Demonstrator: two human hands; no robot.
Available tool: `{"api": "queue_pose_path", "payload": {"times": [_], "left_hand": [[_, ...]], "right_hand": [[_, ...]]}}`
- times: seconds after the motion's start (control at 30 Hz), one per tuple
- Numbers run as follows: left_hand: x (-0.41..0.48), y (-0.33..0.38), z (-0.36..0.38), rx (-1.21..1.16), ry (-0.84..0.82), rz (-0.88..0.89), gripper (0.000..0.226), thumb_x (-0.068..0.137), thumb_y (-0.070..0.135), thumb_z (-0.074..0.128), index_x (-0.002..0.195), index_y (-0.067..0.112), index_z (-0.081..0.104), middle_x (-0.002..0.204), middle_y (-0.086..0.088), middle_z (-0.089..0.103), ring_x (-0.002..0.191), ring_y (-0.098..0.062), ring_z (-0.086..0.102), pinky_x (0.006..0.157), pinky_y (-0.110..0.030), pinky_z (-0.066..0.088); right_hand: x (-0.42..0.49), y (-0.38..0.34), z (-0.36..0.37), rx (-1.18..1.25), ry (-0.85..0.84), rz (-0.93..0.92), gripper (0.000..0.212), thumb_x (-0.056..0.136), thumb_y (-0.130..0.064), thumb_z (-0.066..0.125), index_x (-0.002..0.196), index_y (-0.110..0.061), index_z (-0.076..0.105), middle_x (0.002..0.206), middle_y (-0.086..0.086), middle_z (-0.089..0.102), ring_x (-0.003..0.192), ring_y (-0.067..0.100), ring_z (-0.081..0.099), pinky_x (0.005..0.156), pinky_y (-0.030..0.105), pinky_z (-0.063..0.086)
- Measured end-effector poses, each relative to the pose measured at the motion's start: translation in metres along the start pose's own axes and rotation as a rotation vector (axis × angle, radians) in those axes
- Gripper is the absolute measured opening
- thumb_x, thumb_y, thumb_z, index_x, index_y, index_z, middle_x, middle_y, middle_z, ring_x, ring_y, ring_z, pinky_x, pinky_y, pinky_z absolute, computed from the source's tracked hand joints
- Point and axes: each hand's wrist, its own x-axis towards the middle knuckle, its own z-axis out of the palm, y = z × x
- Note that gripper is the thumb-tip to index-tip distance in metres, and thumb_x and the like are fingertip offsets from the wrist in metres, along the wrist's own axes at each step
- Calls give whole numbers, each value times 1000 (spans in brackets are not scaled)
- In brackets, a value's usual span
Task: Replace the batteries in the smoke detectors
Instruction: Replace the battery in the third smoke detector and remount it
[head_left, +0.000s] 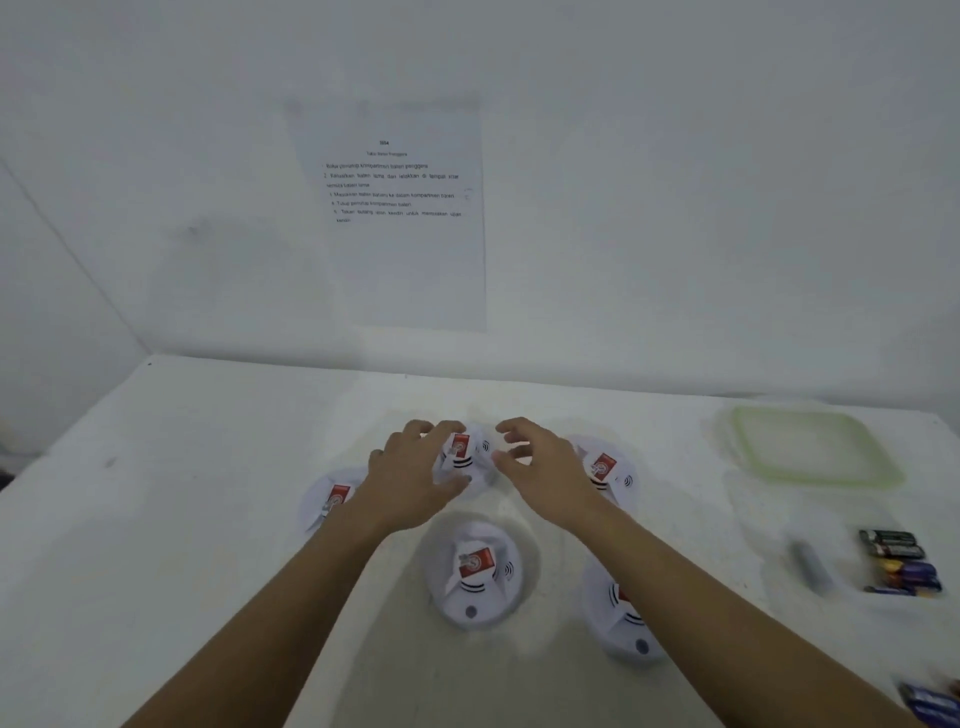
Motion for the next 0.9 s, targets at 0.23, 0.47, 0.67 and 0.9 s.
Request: {"api": "queue_pose_path", "payload": {"times": [0.23,0.47,0.67,0.9], "left_hand": [[11,-6,6,137,-39,2,84,80,63,66,149,43,24,150,2,37,133,-24,45,108,-49,28],[21,-4,8,74,-49,16,82,82,61,69,150,37,30,143,0,44,130,-23,46,108,-45,26],[3,0,-7,-219,25,91,76,81,71,61,146,45,33,142,10,45,130,-14,45,112,-47,30],[-42,47,-40,-619,-3,195,44,80,54,67,118,58,44,128,28,48,106,-3,61,70,-6,49]], "right_hand": [[19,8,12,-2,-59,130,35,102,-14,54,135,-5,56,132,19,62,113,32,63,93,43,57],[22,5,19,76,-45,148,21,95,0,51,108,-3,67,107,12,71,101,33,66,87,43,54],[5,-8,-4,509,57,123,30,96,-7,61,123,-19,66,126,-2,66,109,17,68,97,34,57],[-33,-30,-44,670,-55,11,37,95,-37,66,132,-33,61,125,-5,70,117,18,67,104,46,53]]}}
